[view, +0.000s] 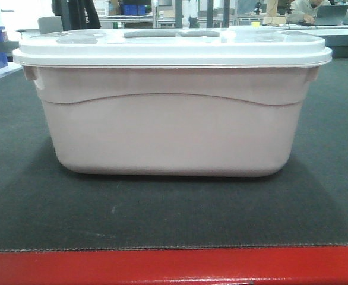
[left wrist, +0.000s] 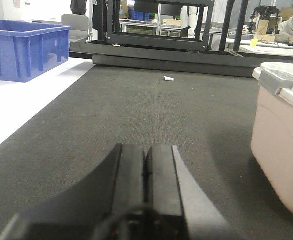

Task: Grab white bin and place on right shelf
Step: 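Move both grippers down onto the white lid's side handles of the pink bin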

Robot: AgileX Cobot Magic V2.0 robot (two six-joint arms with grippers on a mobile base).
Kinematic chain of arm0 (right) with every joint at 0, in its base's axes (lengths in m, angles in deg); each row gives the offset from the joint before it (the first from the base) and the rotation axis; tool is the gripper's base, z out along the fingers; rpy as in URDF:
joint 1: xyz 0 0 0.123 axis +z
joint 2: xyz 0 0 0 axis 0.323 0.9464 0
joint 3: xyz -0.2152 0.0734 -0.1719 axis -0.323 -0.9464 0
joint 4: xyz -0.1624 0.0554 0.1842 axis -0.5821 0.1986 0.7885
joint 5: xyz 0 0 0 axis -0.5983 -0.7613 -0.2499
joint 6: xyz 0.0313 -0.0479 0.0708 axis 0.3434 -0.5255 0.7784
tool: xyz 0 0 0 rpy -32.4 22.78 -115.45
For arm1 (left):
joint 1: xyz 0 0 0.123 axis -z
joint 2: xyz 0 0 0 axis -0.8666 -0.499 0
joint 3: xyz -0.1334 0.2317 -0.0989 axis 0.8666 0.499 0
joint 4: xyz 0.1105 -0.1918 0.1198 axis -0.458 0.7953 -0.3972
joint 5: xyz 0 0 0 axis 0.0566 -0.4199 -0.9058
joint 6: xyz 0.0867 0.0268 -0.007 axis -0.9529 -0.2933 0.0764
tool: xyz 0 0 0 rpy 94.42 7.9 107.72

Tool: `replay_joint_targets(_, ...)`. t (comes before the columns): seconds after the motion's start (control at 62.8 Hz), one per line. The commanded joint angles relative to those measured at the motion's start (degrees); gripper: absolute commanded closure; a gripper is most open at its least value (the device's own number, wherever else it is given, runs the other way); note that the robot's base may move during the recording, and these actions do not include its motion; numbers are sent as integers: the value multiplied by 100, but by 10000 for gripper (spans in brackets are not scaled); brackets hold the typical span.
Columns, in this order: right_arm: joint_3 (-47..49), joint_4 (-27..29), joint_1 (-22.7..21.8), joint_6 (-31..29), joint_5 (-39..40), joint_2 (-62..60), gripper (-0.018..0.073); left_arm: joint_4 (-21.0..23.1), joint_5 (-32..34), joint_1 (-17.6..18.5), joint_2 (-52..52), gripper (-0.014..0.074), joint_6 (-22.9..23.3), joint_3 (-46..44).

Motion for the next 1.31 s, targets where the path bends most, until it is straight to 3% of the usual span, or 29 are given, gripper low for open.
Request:
replay_joint_targets(0.0,21,-49,-8,-26,506,-45,503,17,497,-9,78,713,-26,115)
replay_joint_targets(0.781,21,-49,-8,-26,555,-45,503,99,497,-9,78,713,-26,115)
replay_joint_targets(1.099,27,-50,-8,-21,481,-45,503,173,1328,-9,54,713,-26,-6)
replay_joint_targets(1.211,242,-12,-8,-21,820,-45,503,138,1083,-9,50,713,-26,-496)
replay_joint_targets(1.29,639,-12,-8,-21,844,-31,503,4,529,-9,23,713,-26,-1006)
